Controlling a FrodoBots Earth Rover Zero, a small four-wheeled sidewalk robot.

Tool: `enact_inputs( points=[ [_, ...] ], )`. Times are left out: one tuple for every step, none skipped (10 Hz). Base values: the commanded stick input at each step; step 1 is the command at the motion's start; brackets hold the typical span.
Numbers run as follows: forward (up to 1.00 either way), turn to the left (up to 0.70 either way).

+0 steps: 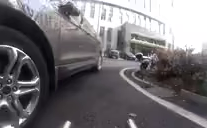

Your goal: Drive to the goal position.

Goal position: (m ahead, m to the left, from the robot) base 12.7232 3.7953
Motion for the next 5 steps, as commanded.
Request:
enact_inputs(
  points=[
    [0.45,-0.27],
    [0.45,-0.17],
    [0.45,0.0],
    [0.45,0.0],
    [0.45,0.0]
  ],
)
